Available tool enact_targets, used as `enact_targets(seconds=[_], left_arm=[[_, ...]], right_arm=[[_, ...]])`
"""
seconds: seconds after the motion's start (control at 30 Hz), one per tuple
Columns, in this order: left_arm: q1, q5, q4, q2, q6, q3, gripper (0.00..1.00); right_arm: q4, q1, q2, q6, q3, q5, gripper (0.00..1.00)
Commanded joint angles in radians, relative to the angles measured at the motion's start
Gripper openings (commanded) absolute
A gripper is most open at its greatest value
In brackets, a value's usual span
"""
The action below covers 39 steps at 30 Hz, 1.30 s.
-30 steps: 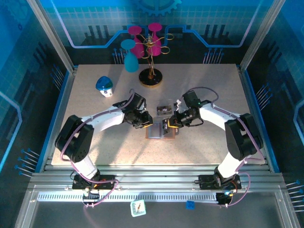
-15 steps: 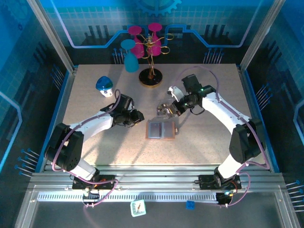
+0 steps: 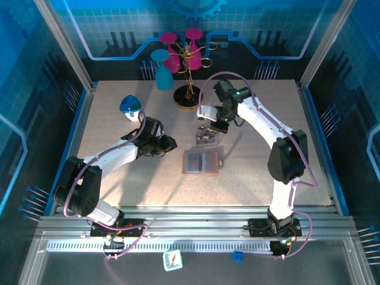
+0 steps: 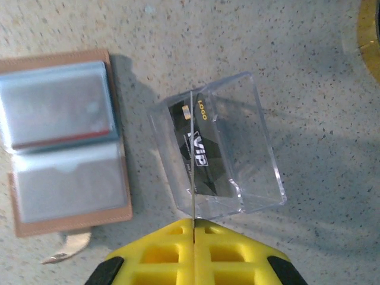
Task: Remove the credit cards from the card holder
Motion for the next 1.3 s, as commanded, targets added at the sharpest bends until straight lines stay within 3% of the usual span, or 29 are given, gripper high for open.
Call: enact_targets(seconds=[0.0,0.43,1.27], left_arm=[[0.012,0.017,0.005,-0.013,-0.022,0.005,0.28],[0.016,0.041,0.025,0.002,-0.033,-0.009,0.28],[0.03,0.044,0.021,-0.034,-0.03,-0.039,0.28]], right_arm=[[-0.101,0.018,0.046,-0.119,0.067,0.04,0.0],[-0.141,0.04,0.169,-0.179,0.181,0.039,0.0],[-0.122,0.054,0.22,-0.145,0.1,0.035,0.0]])
